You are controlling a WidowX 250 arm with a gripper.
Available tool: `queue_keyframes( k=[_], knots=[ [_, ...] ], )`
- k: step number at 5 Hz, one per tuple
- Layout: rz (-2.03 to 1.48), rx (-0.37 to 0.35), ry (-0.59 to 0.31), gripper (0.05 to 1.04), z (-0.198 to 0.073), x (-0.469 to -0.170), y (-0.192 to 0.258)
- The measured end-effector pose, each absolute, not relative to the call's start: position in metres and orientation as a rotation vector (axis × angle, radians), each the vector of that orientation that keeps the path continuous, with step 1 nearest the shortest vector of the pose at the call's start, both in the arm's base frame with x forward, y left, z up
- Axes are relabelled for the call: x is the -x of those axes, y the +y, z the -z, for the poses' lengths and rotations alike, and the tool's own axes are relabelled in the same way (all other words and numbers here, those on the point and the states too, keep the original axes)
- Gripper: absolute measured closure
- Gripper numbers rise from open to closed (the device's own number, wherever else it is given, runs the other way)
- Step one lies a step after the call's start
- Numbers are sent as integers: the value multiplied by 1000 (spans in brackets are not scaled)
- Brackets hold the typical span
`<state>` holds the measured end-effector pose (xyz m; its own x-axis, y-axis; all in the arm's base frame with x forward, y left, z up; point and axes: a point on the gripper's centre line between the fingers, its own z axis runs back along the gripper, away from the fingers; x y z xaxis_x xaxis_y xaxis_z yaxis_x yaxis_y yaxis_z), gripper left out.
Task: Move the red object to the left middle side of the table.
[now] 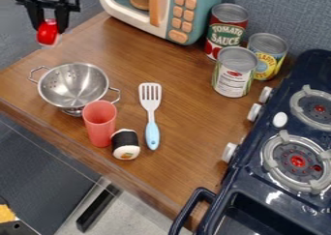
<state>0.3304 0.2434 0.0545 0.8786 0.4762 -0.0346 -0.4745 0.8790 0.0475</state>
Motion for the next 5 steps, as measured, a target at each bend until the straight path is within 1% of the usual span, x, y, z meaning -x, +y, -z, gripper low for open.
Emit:
queue_keyframes(
  k=[1,3,4,5],
  knots=[
    [-484,-3,137,527,-27,-326,241],
    [-469,8,138,527,-25,-333,243],
    [-463,27,134,444,-24,-332,243],
    [-471,30,133,146,-22,-332,242]
  ],
)
